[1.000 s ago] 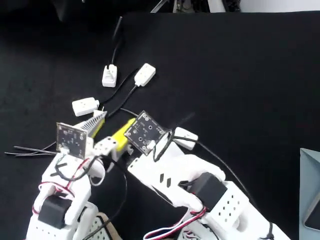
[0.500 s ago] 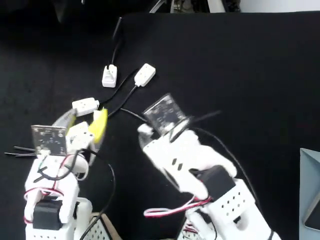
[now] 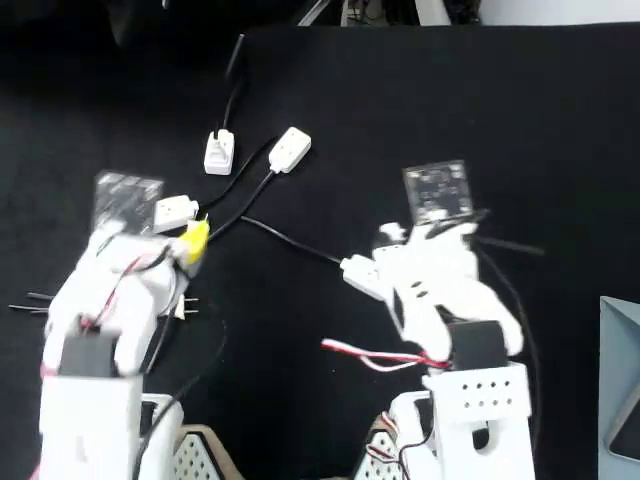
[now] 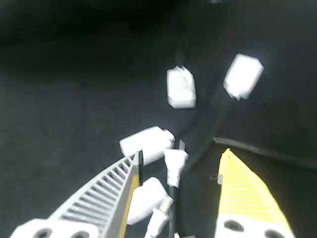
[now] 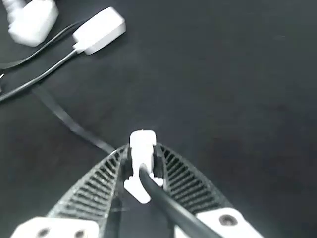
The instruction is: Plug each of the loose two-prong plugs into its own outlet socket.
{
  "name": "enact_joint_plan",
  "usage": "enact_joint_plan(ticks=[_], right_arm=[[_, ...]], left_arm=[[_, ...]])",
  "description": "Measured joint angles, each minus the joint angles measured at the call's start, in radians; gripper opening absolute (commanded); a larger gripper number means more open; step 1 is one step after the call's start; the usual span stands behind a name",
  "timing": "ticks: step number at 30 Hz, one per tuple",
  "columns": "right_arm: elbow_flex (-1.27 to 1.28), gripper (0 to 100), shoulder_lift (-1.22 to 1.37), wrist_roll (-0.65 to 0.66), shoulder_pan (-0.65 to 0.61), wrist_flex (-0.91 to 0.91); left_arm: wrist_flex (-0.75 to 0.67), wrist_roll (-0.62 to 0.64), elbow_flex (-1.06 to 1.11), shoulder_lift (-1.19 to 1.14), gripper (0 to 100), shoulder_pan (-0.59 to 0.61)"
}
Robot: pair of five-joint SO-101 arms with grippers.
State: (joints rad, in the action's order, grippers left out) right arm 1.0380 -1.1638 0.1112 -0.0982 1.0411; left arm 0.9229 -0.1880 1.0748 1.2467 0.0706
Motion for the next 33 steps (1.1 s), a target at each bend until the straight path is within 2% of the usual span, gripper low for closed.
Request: enact_joint_plan(ticks=[2,6,10,20,25,33], right_arm=[[0.0,1.4,0.0,0.0,0.058,0.0],[0.0,1.4,0.0,0.0,0.157,0.0],[0.0,1.4,0.0,0.0,0.222,-0.009],[0.0,1.4,0.0,-0.002,0.238,-0.021],[0.0,1.4,0.0,-0.002,0.238,-0.021],[0.0,1.4,0.0,-0.002,0.238,-0.021]], left_arm=[[0.0,-0.043,-0.055,-0.133,27,-0.063],[0.0,-0.144,-0.16,-0.393,34,-0.195],[-0.038,-0.218,-0.258,-0.618,34,-0.279],[-0.342,-0.278,-0.416,-1.06,34,-0.318],[-0.368,-0.365,-0.535,-1.263,29,-0.319],[-0.371,-0.468,-0.677,-1.471,28,-0.322]])
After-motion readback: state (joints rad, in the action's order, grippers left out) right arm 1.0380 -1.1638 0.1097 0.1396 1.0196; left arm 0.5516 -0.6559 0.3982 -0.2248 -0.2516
